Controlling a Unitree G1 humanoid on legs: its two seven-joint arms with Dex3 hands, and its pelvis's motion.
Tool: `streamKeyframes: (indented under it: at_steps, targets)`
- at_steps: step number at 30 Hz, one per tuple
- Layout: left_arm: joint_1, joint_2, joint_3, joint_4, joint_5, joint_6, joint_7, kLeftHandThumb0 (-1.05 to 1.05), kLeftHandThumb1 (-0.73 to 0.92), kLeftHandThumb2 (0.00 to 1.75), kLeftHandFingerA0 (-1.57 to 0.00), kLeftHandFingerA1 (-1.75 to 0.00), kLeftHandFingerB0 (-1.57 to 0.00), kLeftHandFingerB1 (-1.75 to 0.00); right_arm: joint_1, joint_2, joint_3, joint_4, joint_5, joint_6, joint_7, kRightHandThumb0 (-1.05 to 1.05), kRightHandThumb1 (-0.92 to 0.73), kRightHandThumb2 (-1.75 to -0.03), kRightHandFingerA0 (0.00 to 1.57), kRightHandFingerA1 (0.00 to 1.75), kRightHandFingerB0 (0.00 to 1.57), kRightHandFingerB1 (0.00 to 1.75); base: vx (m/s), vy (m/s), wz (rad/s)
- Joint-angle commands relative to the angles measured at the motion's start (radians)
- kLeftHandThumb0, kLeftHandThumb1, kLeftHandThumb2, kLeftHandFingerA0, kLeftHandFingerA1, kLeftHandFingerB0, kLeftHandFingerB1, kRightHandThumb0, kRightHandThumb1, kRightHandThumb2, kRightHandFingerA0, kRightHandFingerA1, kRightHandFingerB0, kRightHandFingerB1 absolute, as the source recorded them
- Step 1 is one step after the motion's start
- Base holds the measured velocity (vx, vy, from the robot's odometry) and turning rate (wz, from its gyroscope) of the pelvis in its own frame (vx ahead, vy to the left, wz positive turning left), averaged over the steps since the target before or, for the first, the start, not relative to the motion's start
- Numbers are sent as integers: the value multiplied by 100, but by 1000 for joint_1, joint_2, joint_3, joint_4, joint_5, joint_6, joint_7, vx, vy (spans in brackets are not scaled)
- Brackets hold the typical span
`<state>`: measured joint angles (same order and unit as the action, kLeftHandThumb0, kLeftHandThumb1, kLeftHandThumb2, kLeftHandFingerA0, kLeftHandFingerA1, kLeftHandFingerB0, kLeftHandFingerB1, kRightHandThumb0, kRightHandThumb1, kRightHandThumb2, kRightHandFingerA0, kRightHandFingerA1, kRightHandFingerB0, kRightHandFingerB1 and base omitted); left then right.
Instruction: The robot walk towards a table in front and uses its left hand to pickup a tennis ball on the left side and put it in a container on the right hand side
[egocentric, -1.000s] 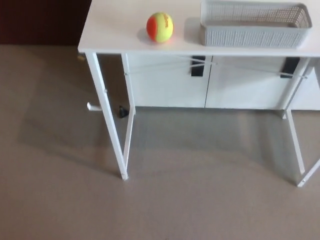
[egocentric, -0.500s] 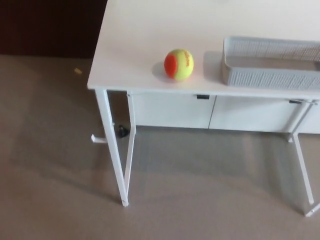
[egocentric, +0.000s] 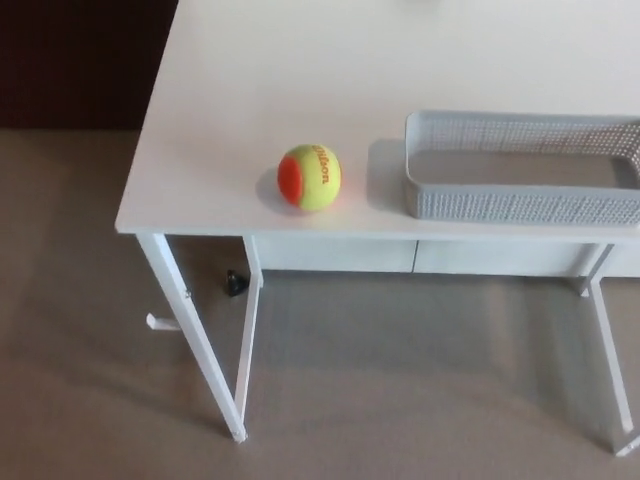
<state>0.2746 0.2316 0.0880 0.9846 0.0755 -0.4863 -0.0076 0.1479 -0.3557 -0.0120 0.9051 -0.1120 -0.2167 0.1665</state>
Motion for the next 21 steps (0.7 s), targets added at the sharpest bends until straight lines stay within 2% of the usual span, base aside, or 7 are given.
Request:
streamKeyframes:
  at_steps: [1,9,10,14,16,19,21]
  targets:
    - [3,12,5,-6,-5,22,4,-31,63,60,-58,-46,-36,-36,-11,-10,7,9,-10,4,0,-52,-69,-60,31,42,22,34,159,69,11]
    - [0,14,0,10,5,7,17,-37,49,76,-58,-58,-34,-48,-15,-12,7,20,-5,2,4,-57,-59,-77,25,47,20,42,34,109,5]
    - [-1,16,-4,13,11,7,22,-38,50,76,-60,-58,-35,-47,-21,-12,6,29,-3,1,7,-52,-68,-60,30,42,21,34,0,0,0]
    - [-2,9,2,7,-5,12,10,-30,62,58,-66,-54,-41,-38,-20,-10,2,30,0,-3,5,-56,-59,-77,25,47,20,42,52,-117,4]
    - [5,10,1,-12,-4,18,9,-30,63,59,-65,-53,-41,-38,-22,-13,6,26,-5,-2,5,-52,-69,-60,30,42,21,33,33,-229,4]
    - [11,14,-4,-15,6,5,13,-31,62,59,-65,-49,-41,-39,-14,-16,11,17,-9,-6,7,-57,-61,-78,24,47,19,41,51,-129,2]
    - [7,15,-6,-7,10,3,18,-38,50,76,-59,-58,-35,-48,-14,-18,12,13,-9,-4,9,-56,-62,-78,24,47,18,41,95,-98,-2]
